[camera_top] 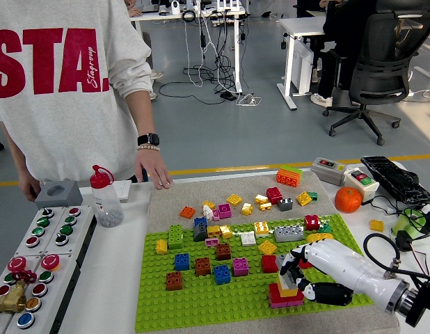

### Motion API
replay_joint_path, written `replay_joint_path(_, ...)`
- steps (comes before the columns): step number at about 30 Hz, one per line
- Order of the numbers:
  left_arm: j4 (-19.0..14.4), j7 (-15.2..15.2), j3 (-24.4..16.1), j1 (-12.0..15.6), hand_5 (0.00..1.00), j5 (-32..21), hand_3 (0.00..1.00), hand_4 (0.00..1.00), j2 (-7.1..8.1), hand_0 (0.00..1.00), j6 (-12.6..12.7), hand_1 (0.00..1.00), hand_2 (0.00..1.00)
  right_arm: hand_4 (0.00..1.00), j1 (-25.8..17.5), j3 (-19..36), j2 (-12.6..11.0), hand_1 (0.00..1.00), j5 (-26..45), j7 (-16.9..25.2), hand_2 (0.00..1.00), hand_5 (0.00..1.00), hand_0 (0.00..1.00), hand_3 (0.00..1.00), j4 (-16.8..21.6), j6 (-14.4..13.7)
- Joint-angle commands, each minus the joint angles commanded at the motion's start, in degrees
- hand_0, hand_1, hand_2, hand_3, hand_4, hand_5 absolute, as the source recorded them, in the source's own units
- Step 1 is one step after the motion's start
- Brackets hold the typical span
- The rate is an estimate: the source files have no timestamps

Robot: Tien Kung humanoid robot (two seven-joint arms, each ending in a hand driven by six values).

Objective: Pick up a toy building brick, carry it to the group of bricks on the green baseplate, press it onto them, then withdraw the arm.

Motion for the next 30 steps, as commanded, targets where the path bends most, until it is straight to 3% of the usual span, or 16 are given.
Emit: replay_joint_path(30, 0.0, -0.1, 0.1, -0.1, 0.998, -0.2, 0.46, 0.237, 0.06, 0.67, -0.1, 0.615, 0.578, 0.218, 0.2, 0.3, 0.1, 0.575, -1.0, -0.4, 0.632, 0.23, 0.454, 0.575, 0.2, 0.2)
